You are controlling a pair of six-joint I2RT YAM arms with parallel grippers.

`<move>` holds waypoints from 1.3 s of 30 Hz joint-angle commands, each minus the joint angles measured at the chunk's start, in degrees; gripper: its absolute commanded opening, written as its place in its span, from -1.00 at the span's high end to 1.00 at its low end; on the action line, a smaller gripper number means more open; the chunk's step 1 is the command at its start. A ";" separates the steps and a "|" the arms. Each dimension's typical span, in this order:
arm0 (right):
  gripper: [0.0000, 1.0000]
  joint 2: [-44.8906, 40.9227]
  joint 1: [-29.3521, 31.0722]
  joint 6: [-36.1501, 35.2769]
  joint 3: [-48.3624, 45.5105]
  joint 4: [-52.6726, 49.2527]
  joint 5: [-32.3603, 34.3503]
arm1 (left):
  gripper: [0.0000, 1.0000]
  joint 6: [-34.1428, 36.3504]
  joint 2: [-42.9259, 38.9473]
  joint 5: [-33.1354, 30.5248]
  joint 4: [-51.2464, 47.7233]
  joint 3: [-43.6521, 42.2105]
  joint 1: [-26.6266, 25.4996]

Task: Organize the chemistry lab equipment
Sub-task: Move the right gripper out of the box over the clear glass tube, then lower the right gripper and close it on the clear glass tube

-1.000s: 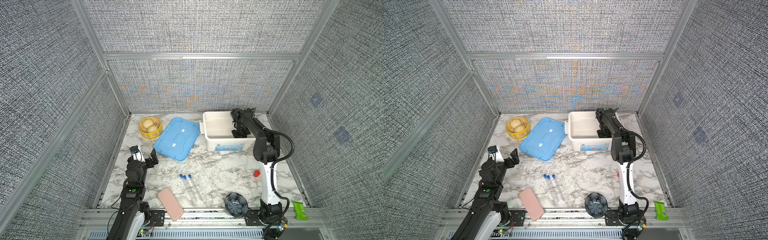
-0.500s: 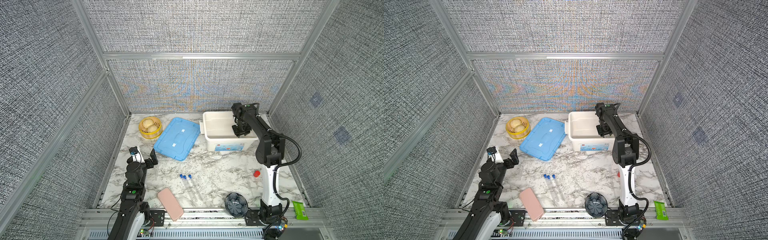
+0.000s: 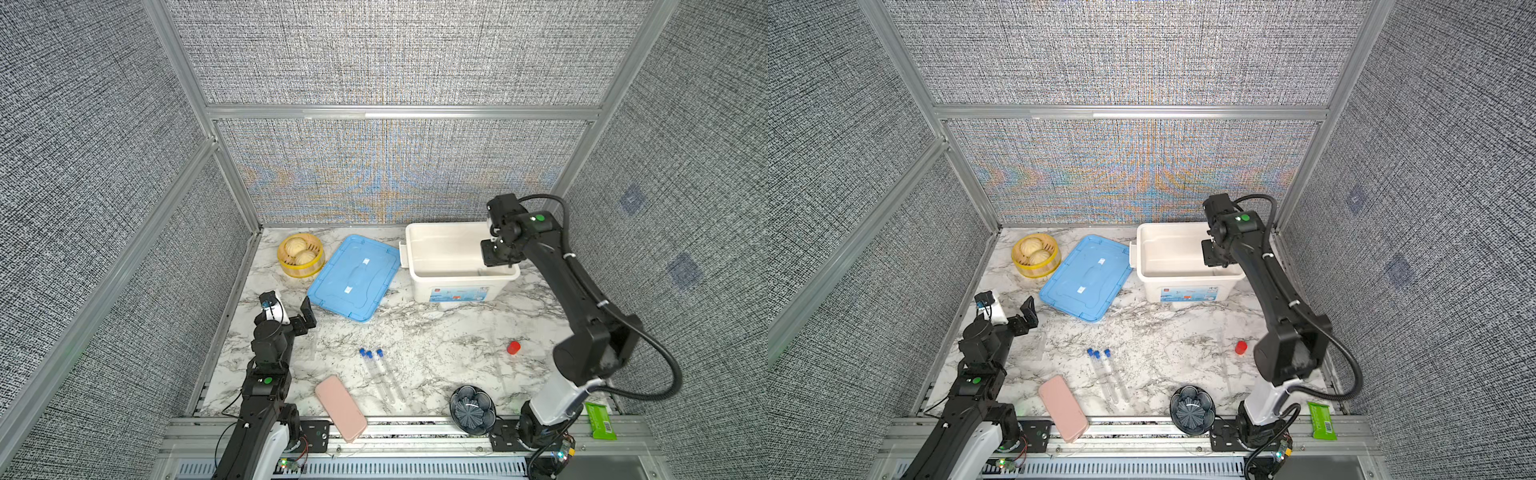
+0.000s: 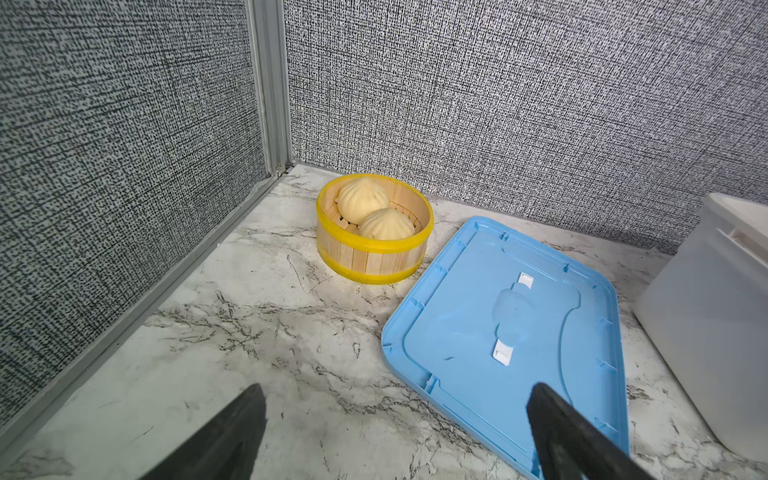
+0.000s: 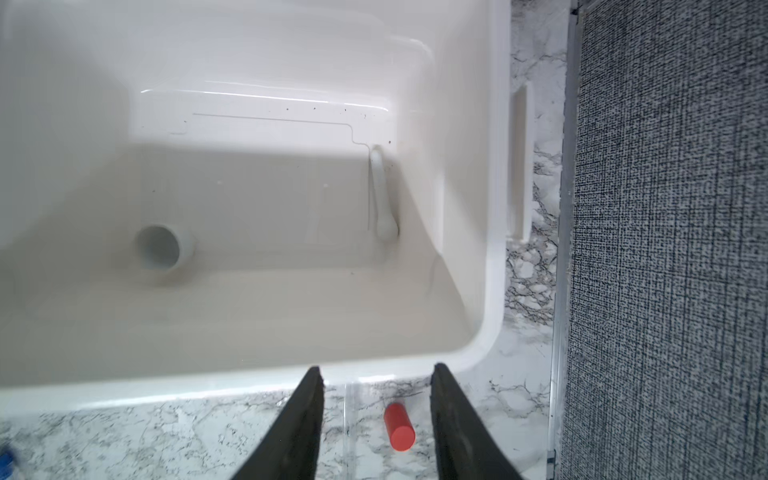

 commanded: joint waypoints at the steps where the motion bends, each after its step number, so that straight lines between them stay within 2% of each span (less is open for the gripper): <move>1: 0.16 -6.63 0.13 0.99 -5.08 4.78 -1.75 | -0.97 -0.18 0.54 0.75 0.65 0.72 0.00; 5: 0.17 -17.39 0.22 3.33 -11.74 5.49 -4.36 | -0.97 -0.21 1.42 1.10 0.10 1.34 -0.04; 9: 0.16 -28.91 1.26 6.86 -25.91 13.88 -6.89 | -0.97 -0.46 1.77 1.37 -0.31 1.64 0.01; 13: 0.18 -37.03 1.30 10.61 -38.90 19.48 -1.33 | -0.97 -0.41 3.07 2.02 0.13 2.14 -0.04; 16: 0.18 -40.12 1.34 10.94 -48.02 22.08 -8.61 | -0.97 -0.42 4.60 1.61 -0.34 2.96 -0.05; 19: 0.18 -39.41 1.15 15.94 -52.59 20.16 -10.33 | -0.97 -0.30 6.00 2.07 -0.28 3.68 0.00; 22: 0.21 -37.74 0.44 18.47 -59.68 24.87 -15.50 | -0.97 -0.41 5.84 1.90 -0.38 3.66 -0.06; 25: 0.23 -33.36 -1.90 18.78 -63.30 28.81 -16.85 | -0.97 -0.40 5.00 1.90 -0.32 3.24 0.00; 30: 0.30 -25.03 -5.78 15.73 -63.39 34.76 -19.49 | -0.97 -0.50 3.48 1.99 -0.23 2.51 -0.05; 33: 0.36 -20.04 -7.42 15.07 -62.00 37.01 -24.22 | -0.97 -0.42 3.46 1.90 -0.27 2.43 -0.03; 39: 0.39 -15.67 -8.47 17.01 -60.60 37.03 -21.72 | -0.97 -0.50 2.48 1.90 -0.36 1.98 -0.05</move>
